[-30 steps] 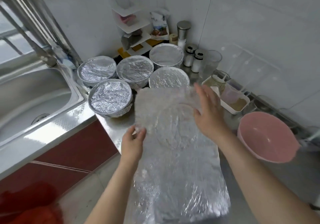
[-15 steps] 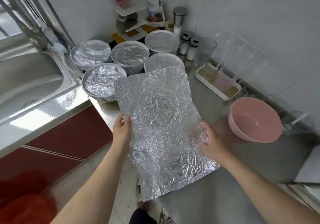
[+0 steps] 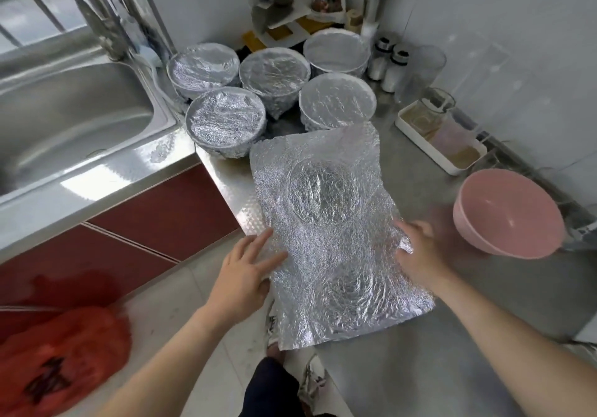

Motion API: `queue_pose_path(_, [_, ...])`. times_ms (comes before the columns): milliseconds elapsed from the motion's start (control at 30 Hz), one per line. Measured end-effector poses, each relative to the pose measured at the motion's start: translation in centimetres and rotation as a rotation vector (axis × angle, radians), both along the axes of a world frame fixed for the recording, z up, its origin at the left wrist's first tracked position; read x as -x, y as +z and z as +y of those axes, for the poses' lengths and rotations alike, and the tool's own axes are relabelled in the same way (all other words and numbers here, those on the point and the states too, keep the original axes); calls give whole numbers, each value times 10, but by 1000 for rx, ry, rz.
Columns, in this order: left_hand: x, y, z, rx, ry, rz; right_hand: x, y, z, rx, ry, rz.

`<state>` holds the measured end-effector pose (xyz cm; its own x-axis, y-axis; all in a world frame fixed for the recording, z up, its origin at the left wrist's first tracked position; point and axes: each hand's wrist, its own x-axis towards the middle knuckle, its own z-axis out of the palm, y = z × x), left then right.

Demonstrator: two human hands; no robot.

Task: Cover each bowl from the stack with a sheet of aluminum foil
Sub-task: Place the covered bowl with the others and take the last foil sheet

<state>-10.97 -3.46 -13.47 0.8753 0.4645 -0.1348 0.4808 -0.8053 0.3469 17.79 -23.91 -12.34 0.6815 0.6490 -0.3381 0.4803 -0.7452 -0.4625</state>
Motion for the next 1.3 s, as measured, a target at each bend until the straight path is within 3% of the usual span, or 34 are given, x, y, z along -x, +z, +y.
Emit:
queue_pose_path(133, [-7, 1, 6, 31, -29, -40, -5, 1, -4, -34, 36, 8])
queue_pose_path(233, [-5, -3, 13, 148, 13, -121, -12, 7, -15, -12, 179, -37])
queue_pose_path(333, [0, -5, 15, 294, 120, -120, -15, 13, -31, 217, 491, -267])
queue_pose_path(400, [2, -5, 15, 333, 138, -123, -16, 16, -39, 333, 609, -304])
queue_pose_path(533, [0, 1, 16, 383, 210, -181, -19, 14, -42, 171, 709, -381])
queue_pose_path(700, [-3, 15, 10, 510, 334, -237, -21, 22, -42, 24, 850, -339])
queue_pose_path(767, [-4, 19, 6, 500, 367, -246, -22, 16, -45, -84, 814, -318])
queue_pose_path(867, [0, 19, 1, 503, 456, -248, -13, 14, -52, -209, 592, -185])
queue_pose_path(1167, [-5, 3, -11, 580, 719, -221, 1, 5, -48, -57, 64, 101])
queue_pose_path(1300, [-14, 5, -13, 561, 782, -161, 4, -3, -39, -115, -126, 144])
